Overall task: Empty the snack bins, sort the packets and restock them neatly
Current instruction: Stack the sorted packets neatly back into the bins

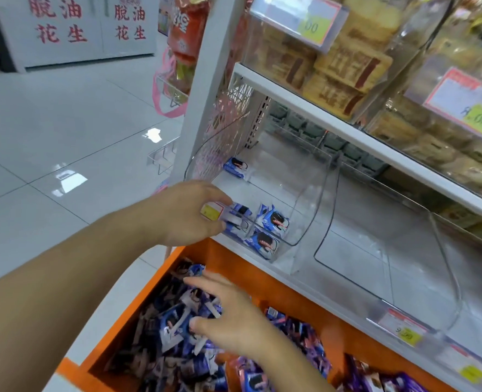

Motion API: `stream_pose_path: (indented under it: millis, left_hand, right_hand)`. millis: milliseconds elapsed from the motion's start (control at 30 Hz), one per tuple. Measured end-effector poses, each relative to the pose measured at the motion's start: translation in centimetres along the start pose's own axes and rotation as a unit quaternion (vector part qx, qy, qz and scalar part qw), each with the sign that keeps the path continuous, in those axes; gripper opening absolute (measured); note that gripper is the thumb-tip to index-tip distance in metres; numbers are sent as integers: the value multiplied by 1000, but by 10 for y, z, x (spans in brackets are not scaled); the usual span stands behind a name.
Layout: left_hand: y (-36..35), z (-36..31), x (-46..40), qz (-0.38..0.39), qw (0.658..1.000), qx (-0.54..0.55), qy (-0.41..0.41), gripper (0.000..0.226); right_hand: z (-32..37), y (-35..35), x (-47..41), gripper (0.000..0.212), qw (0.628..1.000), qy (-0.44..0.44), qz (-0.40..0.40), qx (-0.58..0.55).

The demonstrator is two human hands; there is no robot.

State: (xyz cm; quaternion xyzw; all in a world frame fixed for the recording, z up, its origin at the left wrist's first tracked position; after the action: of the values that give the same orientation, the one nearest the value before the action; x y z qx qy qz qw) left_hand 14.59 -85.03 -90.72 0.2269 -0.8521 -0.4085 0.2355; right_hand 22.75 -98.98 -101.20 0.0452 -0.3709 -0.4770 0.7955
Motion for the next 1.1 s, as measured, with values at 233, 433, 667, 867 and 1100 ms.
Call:
stream_pose_path:
  millis: [233, 433, 667, 867, 1100]
  left_hand:
    - [0, 5, -1, -14, 1000, 3, 6, 51]
    - [0, 5, 0, -27, 1000, -3, 12, 50]
    - [0, 4, -1, -34, 999, 1, 13, 52]
    - [0, 4, -2, -39, 999, 5, 14, 51]
    - [1, 4, -4, -42, 999, 1, 19, 47]
  right_hand:
    - [87, 135, 77, 49, 983, 91, -153, 42]
    - [74, 217, 4, 62, 960, -54, -71, 265]
    - [25, 209, -52, 78, 883, -229, 137, 387]
    - [23, 205, -57, 58, 887, -215, 131, 387]
    - [29, 215, -58, 37, 904, -183, 92, 376]
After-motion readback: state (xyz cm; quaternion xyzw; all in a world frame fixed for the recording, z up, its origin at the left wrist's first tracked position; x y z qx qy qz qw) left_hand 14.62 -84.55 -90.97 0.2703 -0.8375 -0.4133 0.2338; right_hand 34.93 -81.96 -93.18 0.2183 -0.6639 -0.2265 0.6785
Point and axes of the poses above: each hand's wrist, its own x-axis away from the middle knuckle, its own y-axis out of the back of the hand, z = x × y, the point moved 8 cm from there along -x, towards the middle knuckle, and after that the axes turned 15 degrees about z, right-handed, at the moved point
